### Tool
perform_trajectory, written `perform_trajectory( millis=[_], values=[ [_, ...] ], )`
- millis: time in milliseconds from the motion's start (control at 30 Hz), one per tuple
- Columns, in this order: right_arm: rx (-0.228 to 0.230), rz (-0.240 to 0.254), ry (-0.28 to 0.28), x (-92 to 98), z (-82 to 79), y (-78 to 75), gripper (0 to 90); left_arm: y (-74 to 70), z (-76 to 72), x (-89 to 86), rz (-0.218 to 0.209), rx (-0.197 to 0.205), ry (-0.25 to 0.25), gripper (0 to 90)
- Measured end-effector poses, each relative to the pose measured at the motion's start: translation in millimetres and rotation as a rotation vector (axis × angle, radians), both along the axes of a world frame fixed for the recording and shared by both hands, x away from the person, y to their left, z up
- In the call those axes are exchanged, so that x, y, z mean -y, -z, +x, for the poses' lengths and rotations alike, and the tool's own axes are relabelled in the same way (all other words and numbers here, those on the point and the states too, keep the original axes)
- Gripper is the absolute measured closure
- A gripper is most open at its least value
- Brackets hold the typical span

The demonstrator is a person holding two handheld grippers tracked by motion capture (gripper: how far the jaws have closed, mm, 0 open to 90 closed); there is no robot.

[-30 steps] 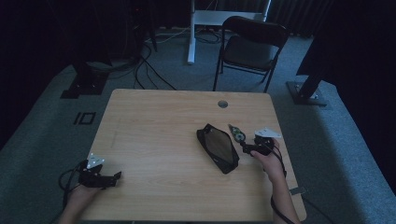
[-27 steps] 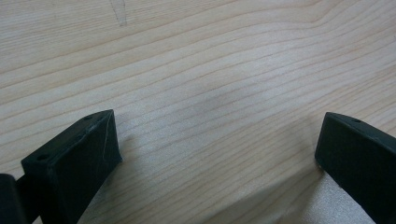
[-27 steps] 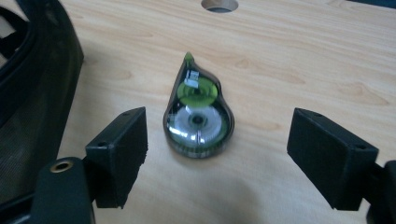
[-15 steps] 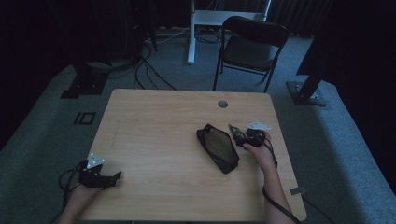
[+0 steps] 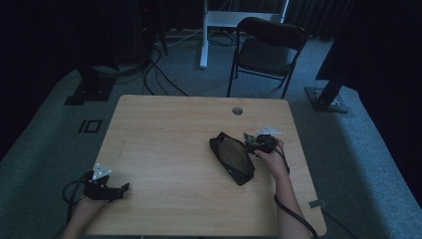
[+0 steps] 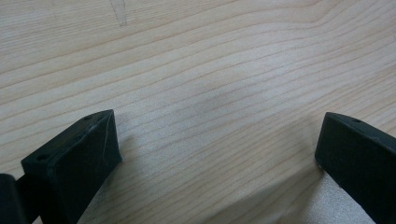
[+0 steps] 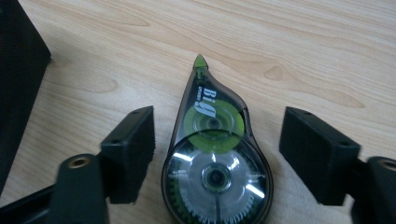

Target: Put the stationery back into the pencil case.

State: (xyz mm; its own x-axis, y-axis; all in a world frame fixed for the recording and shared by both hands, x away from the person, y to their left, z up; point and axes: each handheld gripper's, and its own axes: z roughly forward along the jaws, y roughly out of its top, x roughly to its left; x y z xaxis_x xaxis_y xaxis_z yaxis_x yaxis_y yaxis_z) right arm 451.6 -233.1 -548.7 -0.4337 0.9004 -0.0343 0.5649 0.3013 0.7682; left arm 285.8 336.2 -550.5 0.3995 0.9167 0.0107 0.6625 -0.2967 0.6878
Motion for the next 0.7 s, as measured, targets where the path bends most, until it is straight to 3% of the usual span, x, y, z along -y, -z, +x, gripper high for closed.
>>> perform_trajectory(
  millis=[300,467,533,567,700],
  values=[
    [-0.021,-0.01,-0.019,-5.0,3.9,0.6,32.5,0.0,0.0,0.0,0.0,0.0,0.0,0.0],
    [-0.041,0.024,-0.025,-4.8,5.7,0.7,37.7,0.0,0.0,0.0,0.0,0.0,0.0,0.0],
    [-0.039,0.022,-0.017,-5.9,5.4,0.7,38.6,0.0,0.0,0.0,0.0,0.0,0.0,0.0],
    [-0.034,0.023,-0.016,-7.1,5.1,0.6,44.7,0.0,0.0,0.0,0.0,0.0,0.0,0.0],
    [-0.035,0.027,0.024,-10.2,3.7,0.3,45.5,0.0,0.0,0.0,0.0,0.0,0.0,0.0]
  ],
)
